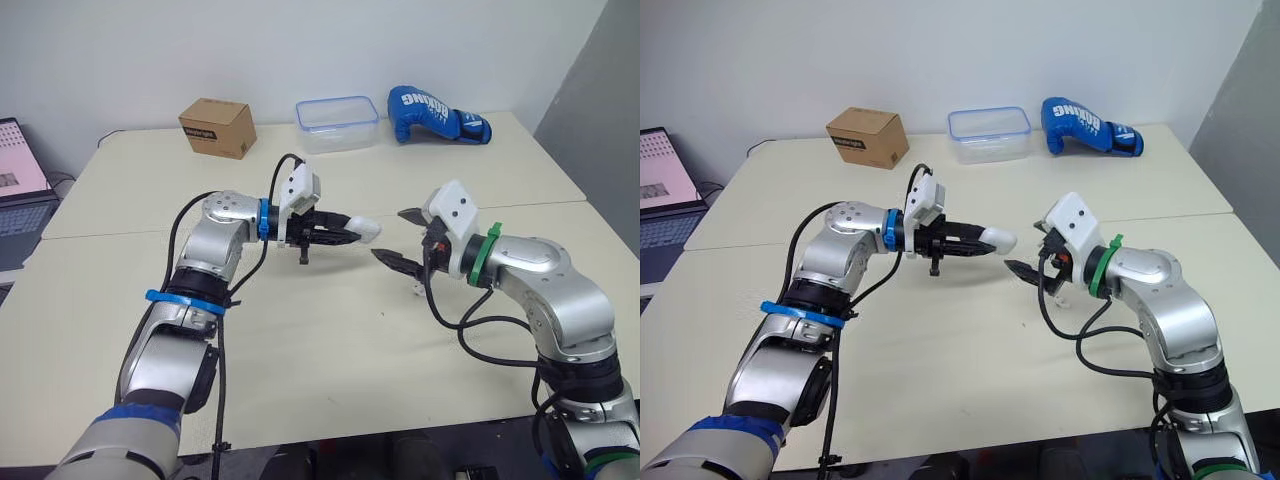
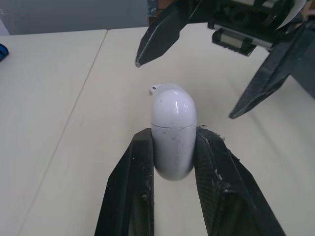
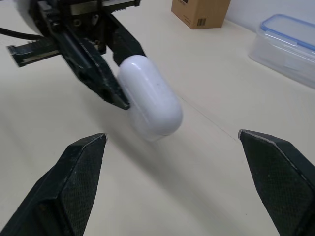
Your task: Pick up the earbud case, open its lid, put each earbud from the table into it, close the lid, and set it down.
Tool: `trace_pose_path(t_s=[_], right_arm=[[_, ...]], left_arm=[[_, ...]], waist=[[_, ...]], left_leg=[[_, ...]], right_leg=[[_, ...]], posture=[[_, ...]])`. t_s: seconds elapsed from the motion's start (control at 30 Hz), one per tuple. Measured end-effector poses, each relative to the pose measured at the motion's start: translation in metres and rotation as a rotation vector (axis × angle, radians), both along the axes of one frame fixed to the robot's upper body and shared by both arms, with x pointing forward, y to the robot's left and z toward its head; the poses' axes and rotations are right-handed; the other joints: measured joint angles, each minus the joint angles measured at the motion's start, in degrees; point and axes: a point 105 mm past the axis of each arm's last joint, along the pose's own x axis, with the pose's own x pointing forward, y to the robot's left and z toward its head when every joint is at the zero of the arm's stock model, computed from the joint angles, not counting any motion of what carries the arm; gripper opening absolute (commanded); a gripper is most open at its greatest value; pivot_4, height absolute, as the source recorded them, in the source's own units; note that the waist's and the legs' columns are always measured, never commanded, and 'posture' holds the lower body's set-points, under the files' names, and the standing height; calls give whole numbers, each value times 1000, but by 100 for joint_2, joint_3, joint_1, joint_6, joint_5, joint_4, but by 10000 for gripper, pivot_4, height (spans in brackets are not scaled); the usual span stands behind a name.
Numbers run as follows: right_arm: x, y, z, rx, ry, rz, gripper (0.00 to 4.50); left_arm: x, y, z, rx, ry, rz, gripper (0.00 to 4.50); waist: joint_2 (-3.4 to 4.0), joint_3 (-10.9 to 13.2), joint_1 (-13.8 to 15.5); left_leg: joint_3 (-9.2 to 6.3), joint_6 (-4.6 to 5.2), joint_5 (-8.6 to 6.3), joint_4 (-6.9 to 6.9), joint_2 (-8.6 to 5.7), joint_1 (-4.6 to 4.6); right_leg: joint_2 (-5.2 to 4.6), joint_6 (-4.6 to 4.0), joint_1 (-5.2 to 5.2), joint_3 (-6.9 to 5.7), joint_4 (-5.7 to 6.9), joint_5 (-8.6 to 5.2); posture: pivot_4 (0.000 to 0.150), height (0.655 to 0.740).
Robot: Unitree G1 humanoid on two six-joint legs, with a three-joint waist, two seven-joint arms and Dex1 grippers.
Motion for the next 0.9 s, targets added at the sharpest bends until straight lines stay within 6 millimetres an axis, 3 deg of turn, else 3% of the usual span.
trace_pose_path(t_s=[0.17,0.4,0.53,0.7,0.9], right_arm=[[3,0,4,43,17,-22,44856],[14,-10,33,281,79,-97,44856],[15,-15,40,348,118,-115,44856],[7,-24,18,121,109,-108,44856],[1,-6,-8,-1,98,-37,44856]], left_arm=[[-9,3,-4,13,26,-21,7385],[-13,2,-4,25,29,-39,7385],[-13,2,-5,25,31,-38,7385],[-12,3,-6,24,33,-36,7385],[-13,1,-6,20,37,-42,7385]], waist=[[0,0,5],[1,0,8],[1,0,8],[0,0,6],[0,0,-1]], left_leg=[[0,0,0,0,0,0],[-1,0,0,-2,0,0],[0,0,0,-3,0,0],[6,1,0,-2,-1,0],[8,0,0,-1,0,2]], right_leg=[[-1,-1,0,0,-1,1],[-1,-3,0,0,-3,1],[-1,-3,0,1,-3,1],[-2,-2,0,2,-5,1],[-2,-2,0,4,0,1]], posture=[[1500,7400],[1500,7400],[1500,7400],[1500,7400],[1500,7400]])
